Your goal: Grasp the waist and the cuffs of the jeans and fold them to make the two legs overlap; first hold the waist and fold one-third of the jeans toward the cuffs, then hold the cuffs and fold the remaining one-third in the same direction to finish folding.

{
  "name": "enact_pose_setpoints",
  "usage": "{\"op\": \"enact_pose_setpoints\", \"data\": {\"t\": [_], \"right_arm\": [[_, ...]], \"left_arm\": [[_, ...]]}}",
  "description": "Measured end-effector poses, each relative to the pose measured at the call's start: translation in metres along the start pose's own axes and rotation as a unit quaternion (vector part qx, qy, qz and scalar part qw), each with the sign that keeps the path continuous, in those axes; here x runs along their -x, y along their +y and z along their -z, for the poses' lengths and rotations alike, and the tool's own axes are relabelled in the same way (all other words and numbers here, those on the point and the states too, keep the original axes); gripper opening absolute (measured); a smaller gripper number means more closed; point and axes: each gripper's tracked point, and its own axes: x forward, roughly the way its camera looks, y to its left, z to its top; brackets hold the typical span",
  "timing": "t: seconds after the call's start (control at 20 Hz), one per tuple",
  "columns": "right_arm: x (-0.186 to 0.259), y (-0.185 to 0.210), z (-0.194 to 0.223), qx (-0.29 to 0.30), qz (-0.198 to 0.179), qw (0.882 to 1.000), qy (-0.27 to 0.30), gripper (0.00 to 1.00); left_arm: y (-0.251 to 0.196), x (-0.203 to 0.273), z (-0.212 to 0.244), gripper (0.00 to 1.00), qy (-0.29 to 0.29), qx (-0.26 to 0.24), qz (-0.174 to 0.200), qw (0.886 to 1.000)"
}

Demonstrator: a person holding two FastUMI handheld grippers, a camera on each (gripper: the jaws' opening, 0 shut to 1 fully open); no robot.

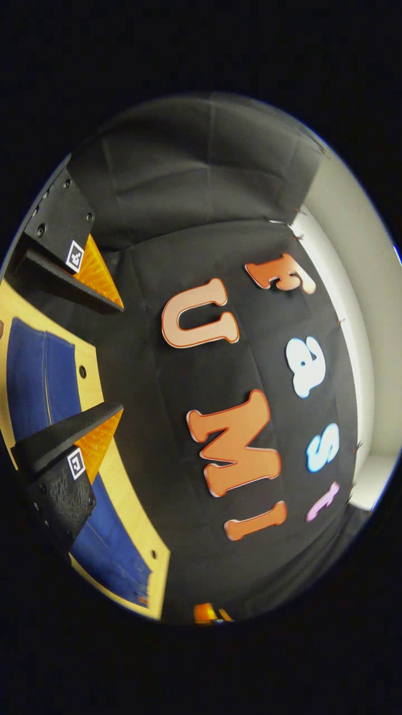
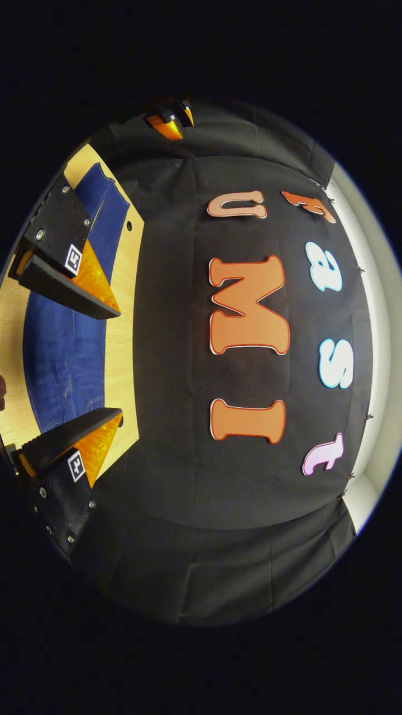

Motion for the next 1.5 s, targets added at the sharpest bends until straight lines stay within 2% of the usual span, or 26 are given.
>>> {"op": "enact_pose_setpoints", "data": {"t": [0.05, 0.1, 0.2, 0.25, 0.45, 0.65, 0.75, 0.9, 1.0, 1.1, 1.3, 1.45, 1.5], "right_arm": [[-0.003, 0.002, 0.004, -0.003, -0.003, 1.0, 0.008, 0.98], [-0.005, 0.004, 0.009, -0.005, -0.005, 1.0, 0.016, 1.0], [-0.01, 0.005, 0.019, -0.007, -0.004, 0.999, 0.031, 0.98], [-0.013, 0.005, 0.023, -0.008, -0.004, 0.999, 0.037, 0.98], [-0.023, 0.004, 0.049, -0.004, 0.001, 0.998, 0.07, 0.98], [-0.029, 0.005, 0.07, 0.006, 0.001, 0.995, 0.101, 0.98], [-0.033, 0.007, 0.082, 0.008, -0.001, 0.993, 0.114, 0.98], [-0.041, 0.01, 0.093, 0.015, -0.002, 0.992, 0.126, 0.98], [-0.043, 0.008, 0.098, 0.019, 0.001, 0.991, 0.13, 0.98], [-0.047, 0.006, 0.104, 0.016, 0.004, 0.99, 0.138, 0.98], [-0.053, 0.003, 0.117, 0.005, 0.007, 0.987, 0.158, 0.98], [-0.06, -0.002, 0.119, 0.009, 0.012, 0.986, 0.164, 0.98], [-0.061, -0.003, 0.12, 0.008, 0.013, 0.986, 0.167, 0.98]], "left_arm": [[-0.006, -0.001, 0.013, 1.0, 0.008, -0.033, 0.012, 0.999], [-0.012, -0.002, 0.026, 1.0, 0.017, -0.063, 0.026, 0.998], [-0.027, -0.002, 0.053, 0.98, 0.033, -0.12, 0.057, 0.991], [-0.034, 0.001, 0.073, 1.0, 0.05, -0.143, 0.074, 0.986], [-0.061, 0.007, 0.158, 0.98, 0.102, -0.238, 0.138, 0.956], [-0.072, 0.004, 0.223, 0.98, 0.139, -0.337, 0.191, 0.911], [-0.077, 0.004, 0.257, 0.98, 0.162, -0.376, 0.224, 0.885], [-0.076, 0.01, 0.298, 0.98, 0.189, -0.434, 0.273, 0.838], [-0.083, 0.01, 0.313, 0.97, 0.193, -0.454, 0.298, 0.817], [-0.088, 0.01, 0.325, 0.98, 0.209, -0.458, 0.32, 0.802], [-0.083, 0.0, 0.35, 0.98, 0.239, -0.466, 0.338, 0.782], [-0.086, -0.001, 0.371, 0.98, 0.258, -0.476, 0.357, 0.761], [-0.089, 0.0, 0.373, 0.98, 0.264, -0.473, 0.362, 0.758]]}}
